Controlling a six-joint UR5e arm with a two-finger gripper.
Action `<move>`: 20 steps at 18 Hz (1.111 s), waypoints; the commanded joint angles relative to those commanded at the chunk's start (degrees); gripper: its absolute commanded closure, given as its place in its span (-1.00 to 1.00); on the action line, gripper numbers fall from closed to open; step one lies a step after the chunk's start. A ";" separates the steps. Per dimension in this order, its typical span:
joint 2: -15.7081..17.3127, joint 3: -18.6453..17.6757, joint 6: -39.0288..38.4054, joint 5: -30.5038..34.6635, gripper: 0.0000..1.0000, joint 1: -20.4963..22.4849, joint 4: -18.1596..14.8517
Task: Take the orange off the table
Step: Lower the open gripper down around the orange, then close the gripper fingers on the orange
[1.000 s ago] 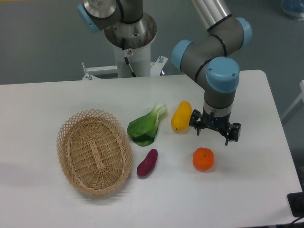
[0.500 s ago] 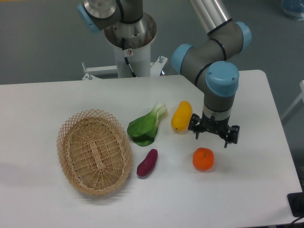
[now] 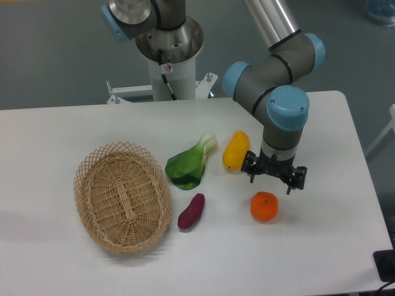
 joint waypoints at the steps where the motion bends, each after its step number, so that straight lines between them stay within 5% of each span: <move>1: -0.70 0.52 -1.42 0.09 -1.00 -0.35 0.00; 7: -4.75 4.04 -1.44 0.18 -1.00 -0.62 0.18; 20: -7.65 3.25 -1.52 0.53 -1.00 -2.38 2.99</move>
